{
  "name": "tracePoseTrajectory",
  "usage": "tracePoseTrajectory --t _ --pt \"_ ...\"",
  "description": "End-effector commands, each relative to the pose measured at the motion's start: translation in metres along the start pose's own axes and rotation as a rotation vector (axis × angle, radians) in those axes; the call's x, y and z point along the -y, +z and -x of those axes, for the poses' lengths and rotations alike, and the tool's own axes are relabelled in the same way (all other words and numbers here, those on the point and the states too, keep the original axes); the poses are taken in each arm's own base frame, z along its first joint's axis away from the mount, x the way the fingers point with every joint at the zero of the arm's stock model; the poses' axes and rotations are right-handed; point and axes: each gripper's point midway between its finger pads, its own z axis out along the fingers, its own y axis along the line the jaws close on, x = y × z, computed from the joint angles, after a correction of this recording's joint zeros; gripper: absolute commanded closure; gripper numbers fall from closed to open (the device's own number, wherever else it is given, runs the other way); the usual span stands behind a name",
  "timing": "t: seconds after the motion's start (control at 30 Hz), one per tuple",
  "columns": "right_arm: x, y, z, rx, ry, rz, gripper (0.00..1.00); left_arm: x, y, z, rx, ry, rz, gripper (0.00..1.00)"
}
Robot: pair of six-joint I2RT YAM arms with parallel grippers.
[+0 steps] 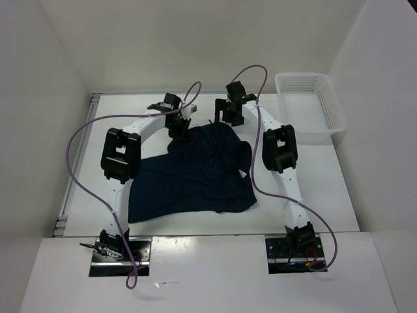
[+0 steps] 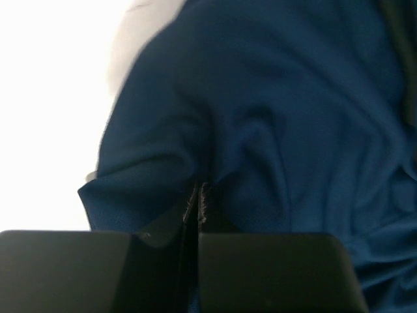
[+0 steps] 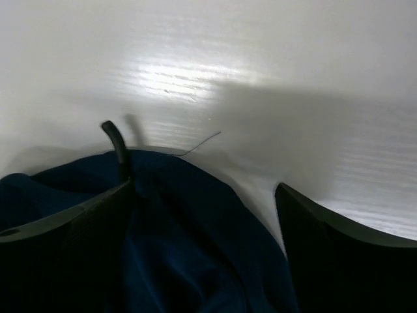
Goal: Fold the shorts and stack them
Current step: Fold the shorts
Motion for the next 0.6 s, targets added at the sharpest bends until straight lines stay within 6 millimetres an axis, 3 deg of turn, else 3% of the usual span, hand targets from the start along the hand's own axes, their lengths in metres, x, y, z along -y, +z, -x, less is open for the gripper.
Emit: tracePoseTrajectory --t 0.0,0.07,0.1,0.13,0.17,0.23,0.27,0.37,0.47,0.5,0.53,0.57 --pt "-0.022 0.004 -0.009 -0.032 -0.037 0.088 0.11 0.026 -0.036 0.024 0.081 0.046 -0.045 0.97" --pt "-0.026 0.005 -0.015 -0.053 -0.036 0.120 0.27 0.024 -0.043 0.028 0.097 0.051 -0.023 0.97" --pt "-0.029 0.006 -0.022 -0.078 -0.034 0.143 0.47 0.024 -0.053 0.039 0.128 0.061 -0.005 0.97" --pt "-0.030 0.002 -0.023 -0.081 -0.043 0.154 0.56 0.024 -0.057 0.047 0.148 0.068 0.005 0.97" --pt "-0.026 0.001 -0.029 -0.103 -0.032 0.163 0.75 0.023 -0.063 0.050 0.157 0.069 0.020 0.97" --pt "-0.027 -0.011 -0.019 -0.072 -0.029 0.181 0.93 0.021 -0.068 0.059 0.178 0.075 0.039 0.97" --pt "-0.025 -0.014 -0.023 -0.083 -0.027 0.177 1.00 0.020 -0.073 0.065 0.190 0.078 0.053 0.97" --pt "-0.034 -0.046 -0.009 -0.035 -0.031 0.225 1.00 0.013 -0.090 0.079 0.215 0.079 0.118 0.98" --pt "-0.050 -0.088 -0.002 0.017 -0.049 0.302 1.00 0.029 -0.124 0.088 0.263 0.100 0.116 0.98" --pt "-0.052 -0.087 -0.028 -0.023 -0.059 0.293 1.00 0.030 -0.116 0.064 0.208 0.092 0.125 0.97" --pt "-0.059 -0.095 -0.031 0.002 -0.076 0.299 1.00 0.038 -0.130 0.057 0.224 0.105 0.135 0.97" --pt "-0.069 -0.118 -0.029 0.043 -0.098 0.311 1.00 0.047 -0.124 0.041 0.195 0.119 0.133 0.96"
